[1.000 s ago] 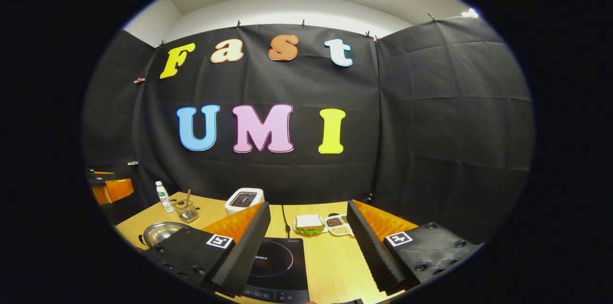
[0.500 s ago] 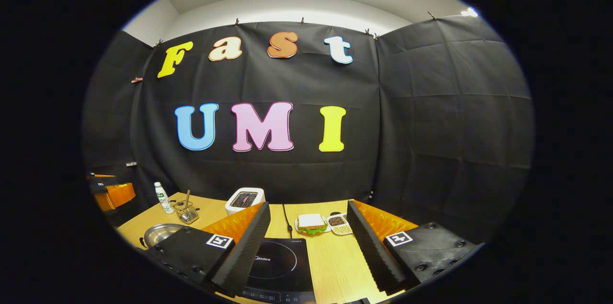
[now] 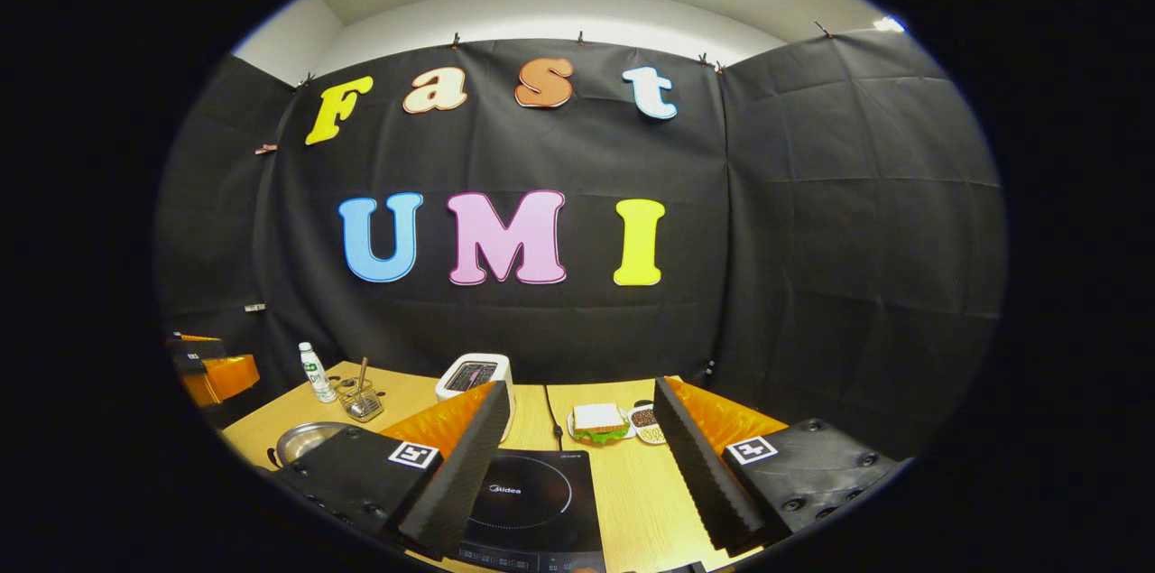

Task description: First push the handle of the pot to place it horizontally, then grasp the pot with both hands and set it on the induction cooktop.

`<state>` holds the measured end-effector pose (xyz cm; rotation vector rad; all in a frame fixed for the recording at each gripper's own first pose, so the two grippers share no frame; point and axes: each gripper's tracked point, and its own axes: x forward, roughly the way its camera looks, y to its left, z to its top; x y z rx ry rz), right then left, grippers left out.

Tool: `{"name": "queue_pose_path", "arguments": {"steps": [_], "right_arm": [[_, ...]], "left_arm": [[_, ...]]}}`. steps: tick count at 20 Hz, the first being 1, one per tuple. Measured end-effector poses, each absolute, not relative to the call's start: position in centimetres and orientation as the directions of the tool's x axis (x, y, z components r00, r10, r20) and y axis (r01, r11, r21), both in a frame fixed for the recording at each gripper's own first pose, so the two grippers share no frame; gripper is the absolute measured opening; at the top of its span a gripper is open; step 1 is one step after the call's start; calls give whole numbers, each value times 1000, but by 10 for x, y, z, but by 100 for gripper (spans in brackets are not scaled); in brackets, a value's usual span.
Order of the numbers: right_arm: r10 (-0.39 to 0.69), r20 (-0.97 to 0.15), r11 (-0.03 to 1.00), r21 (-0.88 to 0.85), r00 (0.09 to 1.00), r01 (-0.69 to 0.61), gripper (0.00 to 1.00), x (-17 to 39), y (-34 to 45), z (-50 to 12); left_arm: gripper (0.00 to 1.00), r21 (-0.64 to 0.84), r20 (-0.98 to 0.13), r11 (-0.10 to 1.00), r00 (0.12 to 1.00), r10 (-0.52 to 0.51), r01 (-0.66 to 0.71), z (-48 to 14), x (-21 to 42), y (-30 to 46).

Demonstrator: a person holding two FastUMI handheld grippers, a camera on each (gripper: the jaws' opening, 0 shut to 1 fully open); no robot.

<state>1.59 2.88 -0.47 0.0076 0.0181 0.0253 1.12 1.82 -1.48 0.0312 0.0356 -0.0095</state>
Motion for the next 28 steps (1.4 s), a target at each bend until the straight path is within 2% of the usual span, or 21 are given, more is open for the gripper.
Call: {"name": "queue_pose_path", "arguments": {"steps": [10,12,13,14,16,18,19,22,23,26,28], "right_arm": [[56,-28,998,5,998,-56,99,6,43,-9],[62,-34,998,7,997,-62,99,2,43,-11],[67,-40,998,8,997,-67,96,2,43,-13],[72,-47,997,8,996,-72,99,0,44,-15],[78,-52,997,7,996,-78,100,-2,45,-17],[85,-57,996,7,995,-84,100,-5,46,-19],[89,-57,996,7,994,-88,100,-6,48,-20],[102,-60,995,8,993,-102,100,-9,53,-23],[107,-62,994,12,992,-106,100,-10,55,-25],[127,-71,992,11,989,-127,100,-11,61,-31],[121,-70,993,-3,990,-122,100,-12,57,-32]], "left_arm": [[94,-2,-111,999,993,-35,35,-29,9,47],[88,-2,-142,998,988,-57,57,-35,7,54],[83,-5,-157,998,986,-62,62,-39,7,59],[81,-13,-163,998,985,-61,60,-40,6,65],[74,-40,-175,997,982,-67,61,-44,2,75],[64,-56,-196,996,978,-72,62,-55,-3,84],[55,-54,-208,997,976,-68,58,-60,-5,91],[46,-60,-244,997,968,-64,51,-72,-11,110],[38,-64,-257,997,964,-68,53,-76,-13,115],[28,-63,-293,996,953,-78,62,-87,-13,125],[17,-78,-313,996,947,-71,48,-97,-13,136]]}}
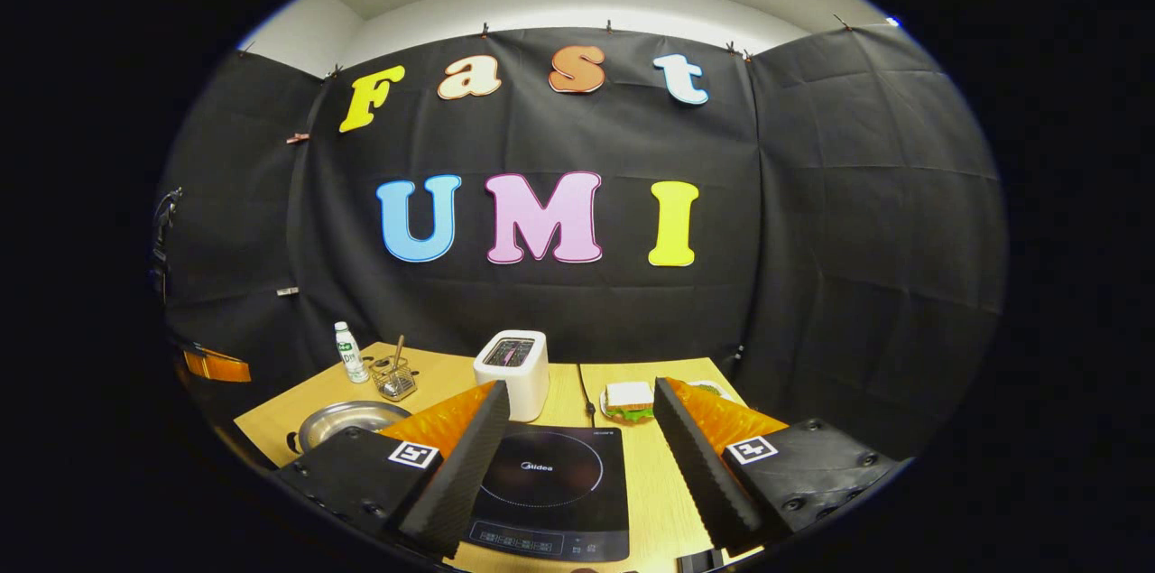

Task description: First push the handle of the pot to place it horizontally, then grasp the pot with both hands and set it on the induction cooktop.

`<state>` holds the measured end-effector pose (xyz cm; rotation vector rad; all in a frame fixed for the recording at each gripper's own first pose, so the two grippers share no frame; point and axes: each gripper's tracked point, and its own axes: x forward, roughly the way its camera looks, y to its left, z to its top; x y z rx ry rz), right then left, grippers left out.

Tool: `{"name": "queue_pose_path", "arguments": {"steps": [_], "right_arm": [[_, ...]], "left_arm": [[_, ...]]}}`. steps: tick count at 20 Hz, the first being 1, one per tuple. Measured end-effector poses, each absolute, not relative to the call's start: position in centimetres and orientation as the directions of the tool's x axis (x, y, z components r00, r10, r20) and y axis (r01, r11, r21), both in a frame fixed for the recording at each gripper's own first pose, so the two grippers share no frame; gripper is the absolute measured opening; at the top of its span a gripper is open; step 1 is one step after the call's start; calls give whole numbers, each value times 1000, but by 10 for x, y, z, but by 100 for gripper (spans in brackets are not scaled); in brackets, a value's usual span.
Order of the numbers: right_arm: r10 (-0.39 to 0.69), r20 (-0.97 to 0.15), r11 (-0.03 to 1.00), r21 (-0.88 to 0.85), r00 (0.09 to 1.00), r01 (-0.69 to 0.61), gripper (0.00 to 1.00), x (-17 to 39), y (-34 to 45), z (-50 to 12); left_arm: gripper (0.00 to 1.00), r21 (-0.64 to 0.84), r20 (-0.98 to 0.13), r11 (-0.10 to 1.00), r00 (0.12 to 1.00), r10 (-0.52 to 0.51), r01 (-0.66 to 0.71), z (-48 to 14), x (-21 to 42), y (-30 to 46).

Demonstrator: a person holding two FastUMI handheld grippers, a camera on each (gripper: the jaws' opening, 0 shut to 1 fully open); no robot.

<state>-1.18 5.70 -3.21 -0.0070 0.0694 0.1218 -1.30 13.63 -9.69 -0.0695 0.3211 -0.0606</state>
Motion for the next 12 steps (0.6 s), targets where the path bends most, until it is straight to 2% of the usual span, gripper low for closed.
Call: {"name": "queue_pose_path", "arguments": {"steps": [5,10,12], "right_arm": [[80,-92,996,46,993,-76,100,-13,53,-40],[40,-111,998,42,993,-36,100,-12,49,-45],[25,-115,999,46,993,-19,100,-14,49,-48]], "left_arm": [[8,-144,-369,990,928,-49,-5,-131,-14,165],[5,-323,-446,946,884,-141,-11,-173,-15,174],[5,-342,-484,939,861,-154,-24,-195,-14,181]]}}
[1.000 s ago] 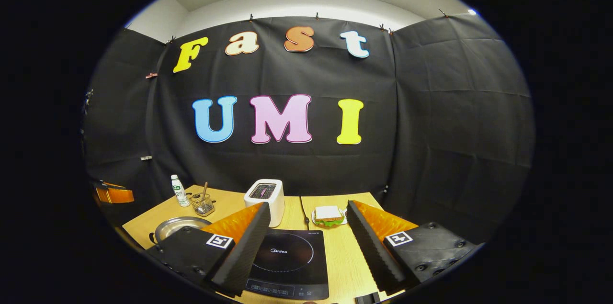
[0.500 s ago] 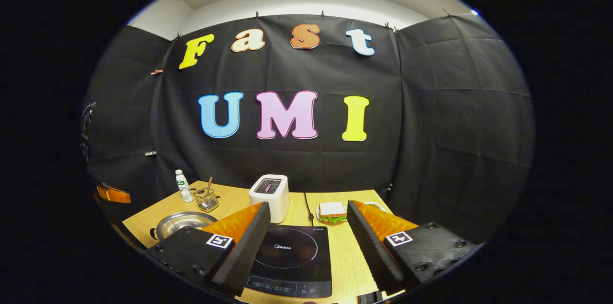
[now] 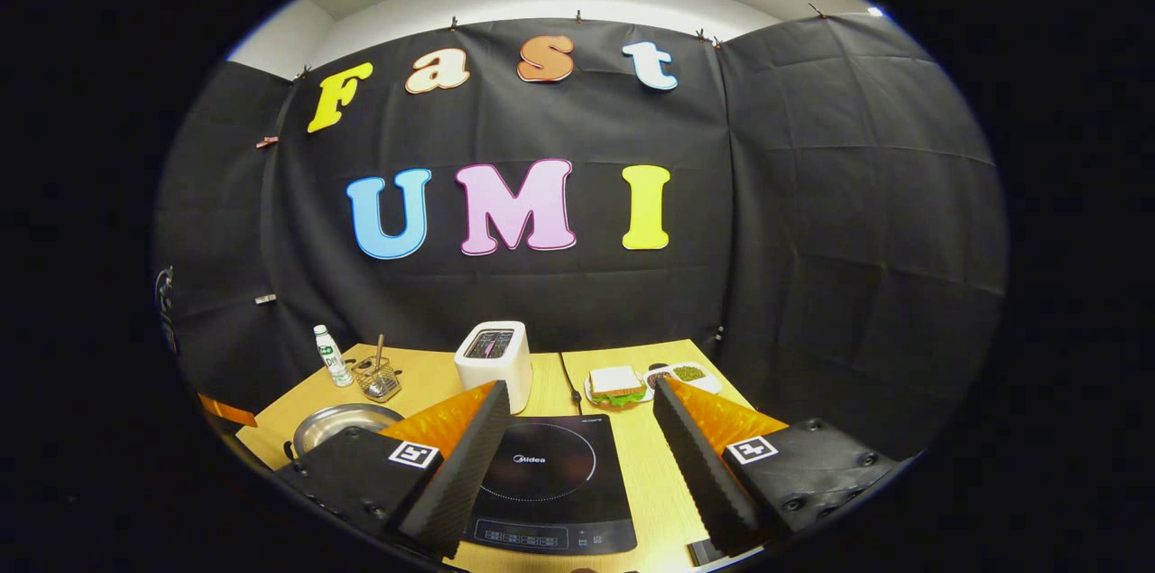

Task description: First push the handle of the pot to place it horizontally, then grasp the pot with both hands and set it on the induction cooktop.

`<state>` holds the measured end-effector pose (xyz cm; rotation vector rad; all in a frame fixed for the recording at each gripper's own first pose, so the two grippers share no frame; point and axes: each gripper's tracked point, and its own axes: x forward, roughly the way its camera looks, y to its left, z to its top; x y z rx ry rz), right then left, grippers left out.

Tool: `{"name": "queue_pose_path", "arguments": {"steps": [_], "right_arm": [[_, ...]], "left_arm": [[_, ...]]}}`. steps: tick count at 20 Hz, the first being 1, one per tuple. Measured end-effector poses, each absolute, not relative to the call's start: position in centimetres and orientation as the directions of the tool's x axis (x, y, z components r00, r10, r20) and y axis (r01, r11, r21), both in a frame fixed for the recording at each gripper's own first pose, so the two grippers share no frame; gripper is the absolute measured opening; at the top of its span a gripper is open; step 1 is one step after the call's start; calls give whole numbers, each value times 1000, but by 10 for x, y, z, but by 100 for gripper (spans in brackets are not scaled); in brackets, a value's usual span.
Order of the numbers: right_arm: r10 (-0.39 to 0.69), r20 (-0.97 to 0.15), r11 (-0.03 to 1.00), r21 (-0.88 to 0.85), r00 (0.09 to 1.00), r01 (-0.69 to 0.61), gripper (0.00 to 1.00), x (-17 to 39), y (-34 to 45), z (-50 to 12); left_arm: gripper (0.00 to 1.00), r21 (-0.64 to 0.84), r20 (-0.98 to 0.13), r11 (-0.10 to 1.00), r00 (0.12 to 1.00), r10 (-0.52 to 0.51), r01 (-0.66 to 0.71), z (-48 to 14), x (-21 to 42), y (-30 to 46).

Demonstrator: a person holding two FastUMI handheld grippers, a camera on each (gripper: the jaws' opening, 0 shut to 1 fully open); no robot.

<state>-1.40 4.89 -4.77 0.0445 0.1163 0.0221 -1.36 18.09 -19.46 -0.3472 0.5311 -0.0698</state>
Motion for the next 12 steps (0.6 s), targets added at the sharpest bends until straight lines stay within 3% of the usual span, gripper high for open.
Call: {"name": "queue_pose_path", "arguments": {"steps": [3,12], "right_arm": [[-12,-132,998,57,991,20,100,-16,46,-56],[-96,-194,992,58,976,109,99,-36,39,-85]], "left_arm": [[5,-306,-561,951,816,-139,-48,-229,-13,193],[5,-273,-698,957,665,-265,95,-289,-16,172]]}}
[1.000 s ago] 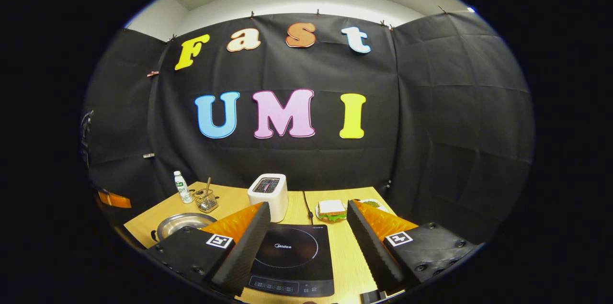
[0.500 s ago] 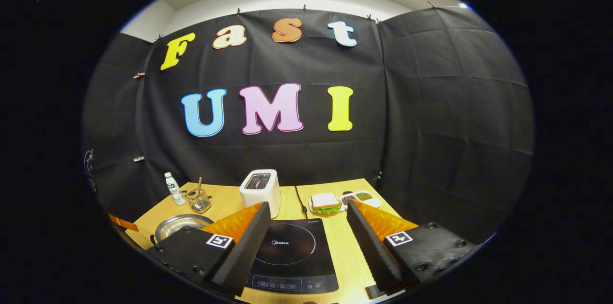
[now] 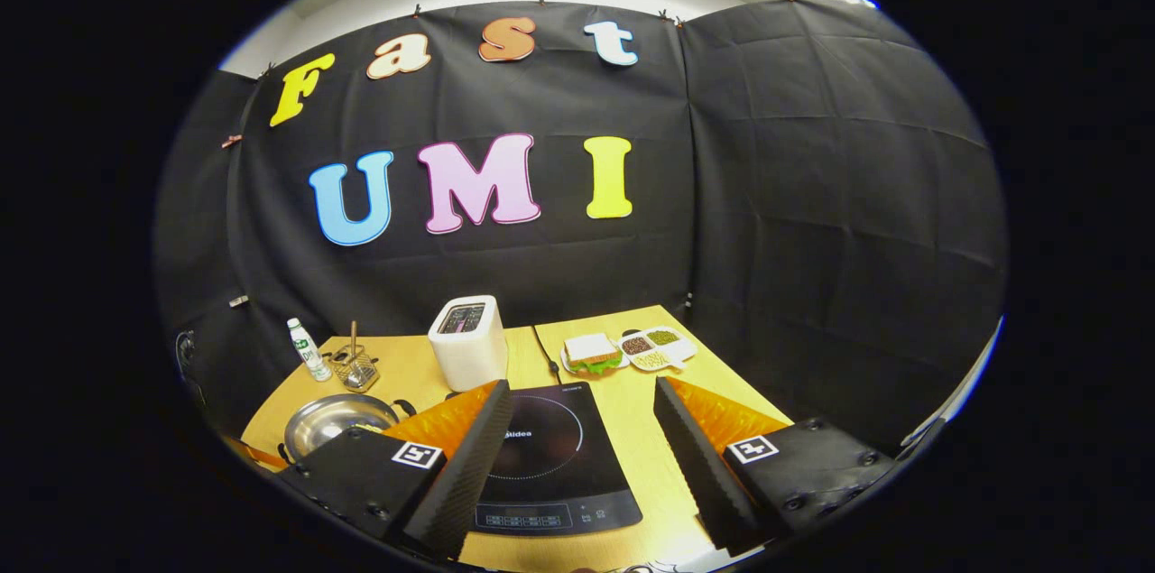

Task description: First push the handle of the pot to place it horizontally, then grasp the pot with both hands and set it on the induction cooktop.

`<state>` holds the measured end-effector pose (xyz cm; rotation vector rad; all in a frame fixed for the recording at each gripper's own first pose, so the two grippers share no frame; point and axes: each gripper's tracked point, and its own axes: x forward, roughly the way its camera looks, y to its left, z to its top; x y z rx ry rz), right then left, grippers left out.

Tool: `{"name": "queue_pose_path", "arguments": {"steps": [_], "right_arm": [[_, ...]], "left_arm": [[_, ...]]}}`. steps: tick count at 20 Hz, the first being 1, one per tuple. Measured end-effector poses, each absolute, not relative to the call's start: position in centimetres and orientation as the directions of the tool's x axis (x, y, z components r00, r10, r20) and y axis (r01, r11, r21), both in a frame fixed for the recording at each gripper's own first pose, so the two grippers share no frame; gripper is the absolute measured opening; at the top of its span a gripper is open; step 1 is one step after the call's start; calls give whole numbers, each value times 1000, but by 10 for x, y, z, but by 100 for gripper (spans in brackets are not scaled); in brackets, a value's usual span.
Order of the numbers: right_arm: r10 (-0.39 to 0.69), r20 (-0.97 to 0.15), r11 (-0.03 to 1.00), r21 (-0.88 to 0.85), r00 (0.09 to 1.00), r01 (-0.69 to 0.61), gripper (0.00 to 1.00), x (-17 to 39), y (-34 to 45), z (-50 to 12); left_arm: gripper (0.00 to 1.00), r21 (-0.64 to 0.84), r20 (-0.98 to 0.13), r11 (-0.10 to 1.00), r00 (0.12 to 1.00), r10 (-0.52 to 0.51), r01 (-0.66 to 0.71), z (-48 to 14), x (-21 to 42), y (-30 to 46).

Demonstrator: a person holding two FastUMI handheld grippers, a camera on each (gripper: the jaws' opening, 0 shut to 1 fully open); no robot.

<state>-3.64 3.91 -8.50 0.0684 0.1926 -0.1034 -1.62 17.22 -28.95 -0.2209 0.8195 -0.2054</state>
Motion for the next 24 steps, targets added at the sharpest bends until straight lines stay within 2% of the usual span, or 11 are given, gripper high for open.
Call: {"name": "queue_pose_path", "arguments": {"steps": [5,14,24], "right_arm": [[-112,-208,992,42,972,123,99,-45,40,-93],[-129,-221,990,19,967,137,99,-44,43,-100],[-132,-217,991,-8,967,134,99,-39,52,-100]], "left_arm": [[5,-267,-734,955,616,-287,127,-306,-4,171],[5,-194,-799,963,539,-266,188,-325,14,180],[5,-136,-825,976,526,-206,169,-330,36,215]]}}
